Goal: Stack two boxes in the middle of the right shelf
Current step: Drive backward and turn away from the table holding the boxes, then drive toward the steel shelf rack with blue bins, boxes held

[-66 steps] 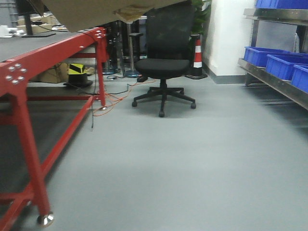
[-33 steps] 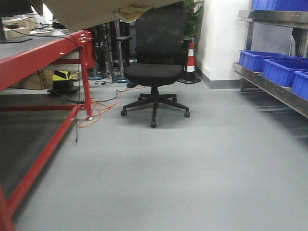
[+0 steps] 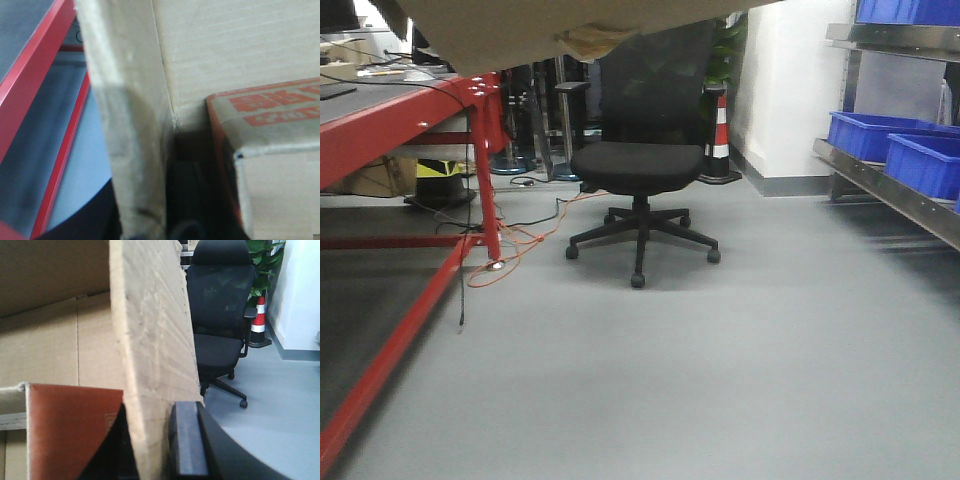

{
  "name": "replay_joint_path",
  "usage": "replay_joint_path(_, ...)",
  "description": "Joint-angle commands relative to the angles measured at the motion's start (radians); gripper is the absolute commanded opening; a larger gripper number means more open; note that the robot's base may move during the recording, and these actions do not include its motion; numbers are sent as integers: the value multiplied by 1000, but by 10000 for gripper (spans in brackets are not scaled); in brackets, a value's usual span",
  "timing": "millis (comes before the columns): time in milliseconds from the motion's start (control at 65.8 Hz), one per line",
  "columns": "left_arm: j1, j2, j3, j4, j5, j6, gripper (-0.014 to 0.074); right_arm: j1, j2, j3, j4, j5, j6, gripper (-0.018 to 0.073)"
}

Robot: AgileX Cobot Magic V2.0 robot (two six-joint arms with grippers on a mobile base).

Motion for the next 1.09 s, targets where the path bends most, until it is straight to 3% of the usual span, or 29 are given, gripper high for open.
replay_joint_path(0,-2,0,-8,19,-36,12,-111,9,-22,-13,10,-281,17,-151)
replay_joint_path(1079,-2,0,-8,28,-36,12,-111,9,-22,-13,10,-281,17,-151)
